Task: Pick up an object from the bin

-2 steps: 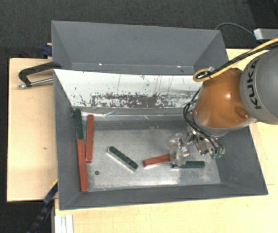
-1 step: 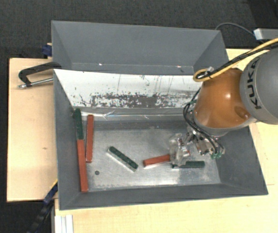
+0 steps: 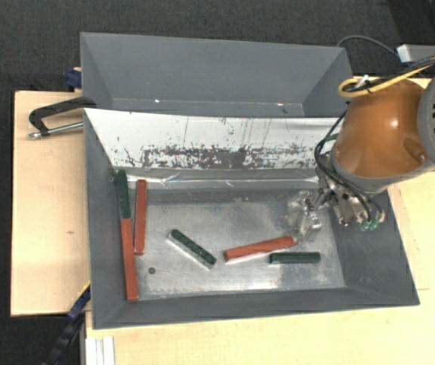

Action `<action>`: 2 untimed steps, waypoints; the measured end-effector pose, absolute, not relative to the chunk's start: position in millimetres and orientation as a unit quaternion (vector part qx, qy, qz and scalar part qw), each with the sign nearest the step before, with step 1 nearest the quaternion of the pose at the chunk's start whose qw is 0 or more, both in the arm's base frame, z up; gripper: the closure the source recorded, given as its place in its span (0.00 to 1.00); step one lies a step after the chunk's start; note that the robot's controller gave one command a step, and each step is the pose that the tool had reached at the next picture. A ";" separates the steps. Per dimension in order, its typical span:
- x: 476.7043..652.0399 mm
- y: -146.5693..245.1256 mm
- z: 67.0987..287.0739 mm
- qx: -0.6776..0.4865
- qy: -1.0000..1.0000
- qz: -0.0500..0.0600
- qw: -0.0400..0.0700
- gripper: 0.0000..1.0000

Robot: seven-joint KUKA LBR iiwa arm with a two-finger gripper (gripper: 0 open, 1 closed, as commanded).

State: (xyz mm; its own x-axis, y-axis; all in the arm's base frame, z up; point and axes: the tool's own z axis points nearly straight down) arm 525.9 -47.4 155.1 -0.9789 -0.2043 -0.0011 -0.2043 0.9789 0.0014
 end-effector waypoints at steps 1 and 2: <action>511.6 -0.9 124.8 -0.101 0.995 0.002 -0.001 0.00; 512.6 -2.4 126.2 -0.101 0.995 0.001 0.001 0.00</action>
Offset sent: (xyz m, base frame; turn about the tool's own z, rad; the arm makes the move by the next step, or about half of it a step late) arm 0.0000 0.0000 0.0000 0.0000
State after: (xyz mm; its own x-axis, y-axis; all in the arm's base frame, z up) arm 512.6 -2.4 126.2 -0.9798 -0.2002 -0.0017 -0.2002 0.9798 0.0009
